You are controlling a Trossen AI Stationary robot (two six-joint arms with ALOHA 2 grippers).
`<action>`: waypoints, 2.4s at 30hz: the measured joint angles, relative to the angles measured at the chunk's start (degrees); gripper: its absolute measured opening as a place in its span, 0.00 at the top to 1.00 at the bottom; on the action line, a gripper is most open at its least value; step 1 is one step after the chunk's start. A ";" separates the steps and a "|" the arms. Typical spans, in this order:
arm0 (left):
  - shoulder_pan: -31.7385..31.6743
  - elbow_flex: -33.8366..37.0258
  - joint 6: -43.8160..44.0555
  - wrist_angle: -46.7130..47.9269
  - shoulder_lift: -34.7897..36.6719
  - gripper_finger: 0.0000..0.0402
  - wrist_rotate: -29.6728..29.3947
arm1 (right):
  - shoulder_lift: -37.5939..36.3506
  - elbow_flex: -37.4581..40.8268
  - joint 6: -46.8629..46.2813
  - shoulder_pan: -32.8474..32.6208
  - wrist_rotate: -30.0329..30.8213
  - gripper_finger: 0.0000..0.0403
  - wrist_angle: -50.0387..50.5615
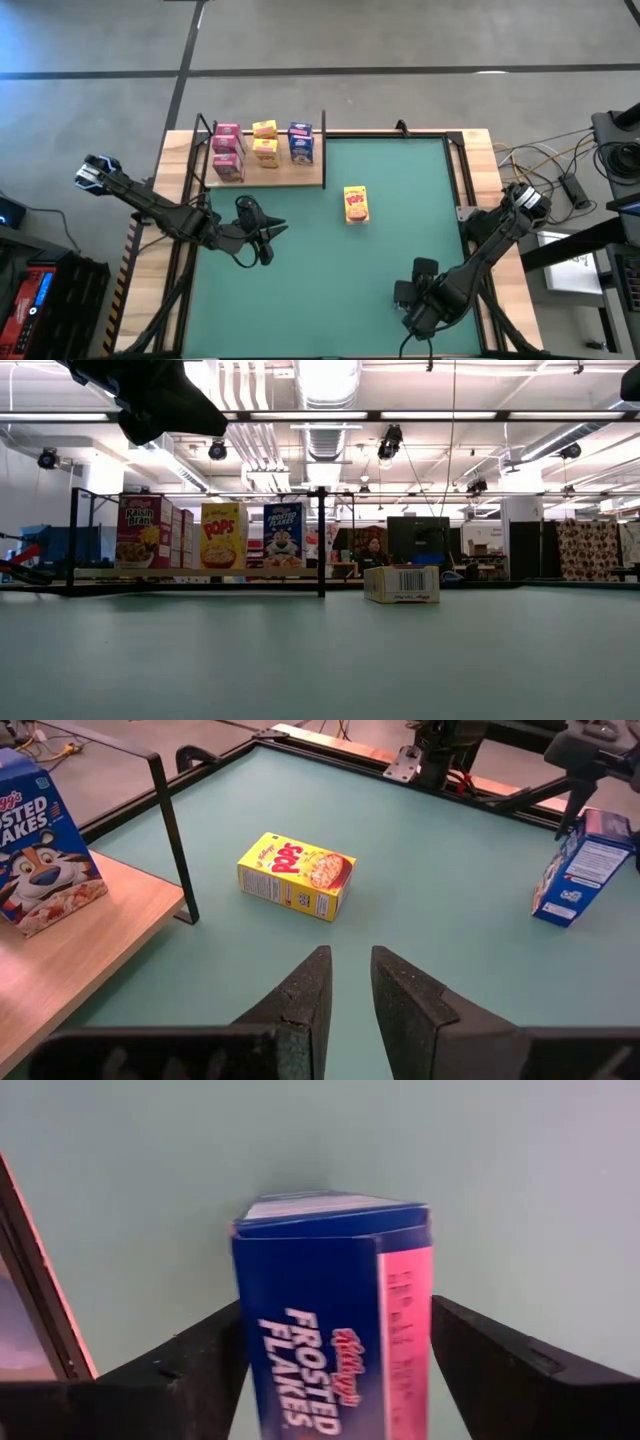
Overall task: Stack cereal on shelf
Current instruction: Put the blue cereal box on the shelf aligned with the blue cereal boxes
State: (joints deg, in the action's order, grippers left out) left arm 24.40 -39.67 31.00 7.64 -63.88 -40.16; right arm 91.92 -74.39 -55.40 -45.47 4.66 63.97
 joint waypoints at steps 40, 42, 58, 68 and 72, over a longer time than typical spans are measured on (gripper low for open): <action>0.29 0.03 -0.03 3.41 1.51 0.86 6.71 | 0.02 -1.48 43.52 36.07 4.06 0.56 -33.92; 0.31 0.03 -0.02 3.45 1.51 0.86 6.73 | 0.02 -2.60 45.36 37.75 3.90 0.56 -34.34; 0.31 0.03 -1.25 4.35 1.77 0.86 6.73 | 3.21 -10.72 58.14 51.45 4.35 0.56 -39.29; 0.31 0.03 -1.57 7.36 2.62 0.86 6.71 | 9.76 -18.36 65.06 57.43 3.96 0.56 -38.08; 0.31 0.03 -1.57 8.02 2.87 0.86 6.71 | 12.71 -22.11 65.48 58.29 3.89 0.56 -35.65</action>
State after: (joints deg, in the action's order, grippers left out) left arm 24.71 -39.64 29.43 15.66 -61.00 -33.45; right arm 104.63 -96.50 10.08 12.82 8.55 28.32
